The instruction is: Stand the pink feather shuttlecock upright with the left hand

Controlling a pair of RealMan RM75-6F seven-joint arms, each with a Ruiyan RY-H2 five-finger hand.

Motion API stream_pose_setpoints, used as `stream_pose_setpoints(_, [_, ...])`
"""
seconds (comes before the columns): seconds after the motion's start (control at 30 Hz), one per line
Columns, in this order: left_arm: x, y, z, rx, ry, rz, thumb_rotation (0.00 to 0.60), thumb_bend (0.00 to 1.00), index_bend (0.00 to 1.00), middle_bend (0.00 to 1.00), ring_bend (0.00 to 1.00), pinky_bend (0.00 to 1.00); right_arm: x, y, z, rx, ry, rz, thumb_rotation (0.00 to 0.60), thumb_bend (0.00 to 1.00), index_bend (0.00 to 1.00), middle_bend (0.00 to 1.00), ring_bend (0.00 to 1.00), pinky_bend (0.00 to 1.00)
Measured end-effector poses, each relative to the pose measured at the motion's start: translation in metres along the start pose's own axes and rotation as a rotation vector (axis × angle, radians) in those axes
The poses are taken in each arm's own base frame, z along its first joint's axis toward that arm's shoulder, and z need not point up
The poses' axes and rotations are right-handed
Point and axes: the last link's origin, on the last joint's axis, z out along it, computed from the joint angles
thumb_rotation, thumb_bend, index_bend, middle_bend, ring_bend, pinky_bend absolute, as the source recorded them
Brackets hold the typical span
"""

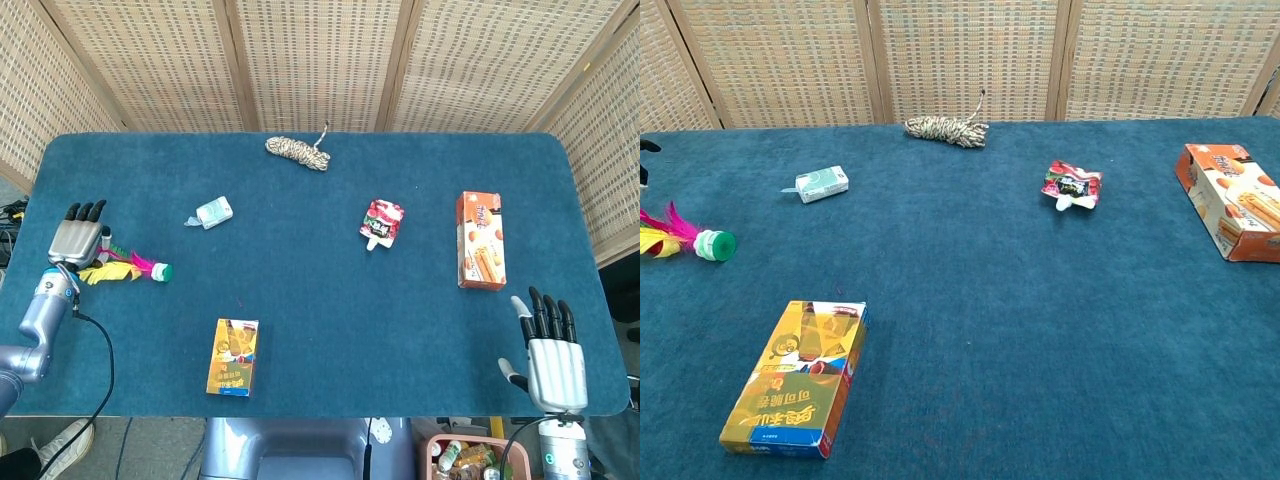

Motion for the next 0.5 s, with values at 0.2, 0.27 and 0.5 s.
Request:
stream_pose_setpoints(0.2, [0.001, -0.003, -0.003, 0.003, 0.006, 0.015, 0.600, 0.42, 0.70, 0.00, 0.00, 0.00, 0.000, 0.000, 0.000, 0.003, -0.005, 0.005, 0.600, 0.00, 0.00, 0.00, 0.00, 0.00])
stream_pose_setpoints(0.27, [0.005, -0.005, -0.005, 0.002, 0.027, 0.021, 0.600, 0.42, 0.70, 0.00, 0.00, 0.00, 0.000, 0.000, 0.000, 0.005, -0.007, 0.008, 0.600, 0.00, 0.00, 0.00, 0.00, 0.00])
stream_pose_setpoints(0.5, [0.030, -0.004, -0.015, -0.034, 0.172, 0.077, 0.600, 0.42, 0.70, 0.00, 0.00, 0.00, 0.001, 0.001, -0.001, 0.005, -0.004, 0.017, 0.600, 0.00, 0.00, 0.00, 0.00, 0.00])
